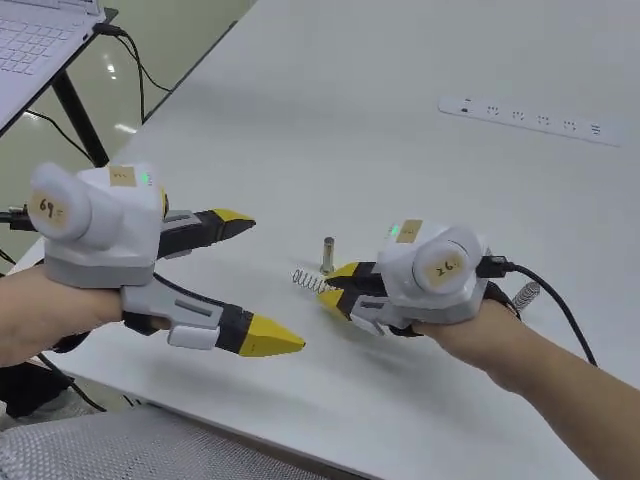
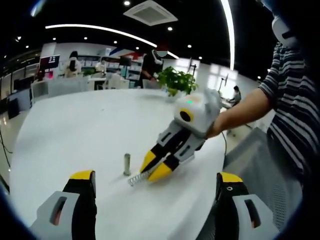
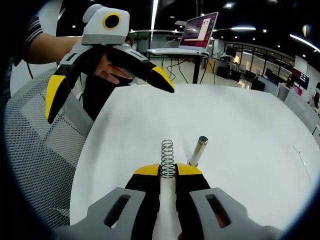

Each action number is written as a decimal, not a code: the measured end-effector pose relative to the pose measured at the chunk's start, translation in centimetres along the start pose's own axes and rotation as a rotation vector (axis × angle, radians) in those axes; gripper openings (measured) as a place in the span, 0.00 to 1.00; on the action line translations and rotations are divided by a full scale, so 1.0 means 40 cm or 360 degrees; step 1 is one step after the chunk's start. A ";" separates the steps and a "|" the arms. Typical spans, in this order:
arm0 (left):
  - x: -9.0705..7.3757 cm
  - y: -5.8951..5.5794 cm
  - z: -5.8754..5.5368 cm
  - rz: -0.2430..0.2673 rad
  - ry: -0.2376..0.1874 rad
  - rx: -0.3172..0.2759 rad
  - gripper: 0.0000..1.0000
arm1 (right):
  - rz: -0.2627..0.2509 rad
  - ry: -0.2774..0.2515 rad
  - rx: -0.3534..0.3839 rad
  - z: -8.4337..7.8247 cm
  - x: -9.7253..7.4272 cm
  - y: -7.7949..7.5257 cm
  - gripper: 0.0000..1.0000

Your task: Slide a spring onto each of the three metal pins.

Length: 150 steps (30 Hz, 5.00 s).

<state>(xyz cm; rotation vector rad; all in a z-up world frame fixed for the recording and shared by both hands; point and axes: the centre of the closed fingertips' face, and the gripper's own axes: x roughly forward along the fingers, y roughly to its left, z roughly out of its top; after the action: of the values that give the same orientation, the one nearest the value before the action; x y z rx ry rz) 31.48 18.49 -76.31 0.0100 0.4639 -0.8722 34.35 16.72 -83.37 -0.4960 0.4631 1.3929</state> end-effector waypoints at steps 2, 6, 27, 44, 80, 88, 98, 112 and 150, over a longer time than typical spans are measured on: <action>0.006 -0.007 0.003 -0.0009 -0.0001 0.0003 0.97 | 0.0005 -0.0012 -0.0007 0.004 -0.023 0.004 0.07; 0.018 -0.027 0.006 -0.0044 0.0007 0.0013 0.97 | 0.0001 -0.0025 -0.0039 0.005 -0.073 0.005 0.07; 0.079 -0.123 0.008 -0.0260 0.0059 0.0044 0.88 | -0.0001 0.0052 -0.0183 -0.073 -0.269 0.016 0.07; 0.173 -0.167 0.050 -0.0397 0.0032 0.0120 0.72 | 0.0013 0.0038 -0.0191 -0.075 -0.323 0.016 0.07; 0.254 -0.215 0.049 -0.0520 0.0055 0.0194 0.24 | 0.0064 0.0016 -0.0205 -0.061 -0.339 0.044 0.07; 0.259 -0.221 0.058 -0.0547 0.0046 0.0201 0.17 | 0.0085 0.0009 -0.0213 -0.055 -0.343 0.050 0.07; 0.260 -0.228 0.062 -0.0591 0.0029 0.0264 0.05 | 0.0093 -0.0006 -0.0207 -0.047 -0.346 0.050 0.07; 0.249 -0.237 0.064 -0.0633 0.0035 0.0277 0.04 | 0.0079 -0.0023 -0.0133 -0.053 -0.356 0.051 0.09; 0.268 -0.253 0.043 -0.0643 0.0095 0.0335 0.03 | 0.0092 -0.0186 -0.0201 0.059 -0.365 0.070 0.07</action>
<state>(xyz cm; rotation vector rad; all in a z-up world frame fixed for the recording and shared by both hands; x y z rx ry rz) 30.56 3.70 -77.22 0.1397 0.4346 -1.3184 29.83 6.64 -73.15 -0.5038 0.2982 1.5045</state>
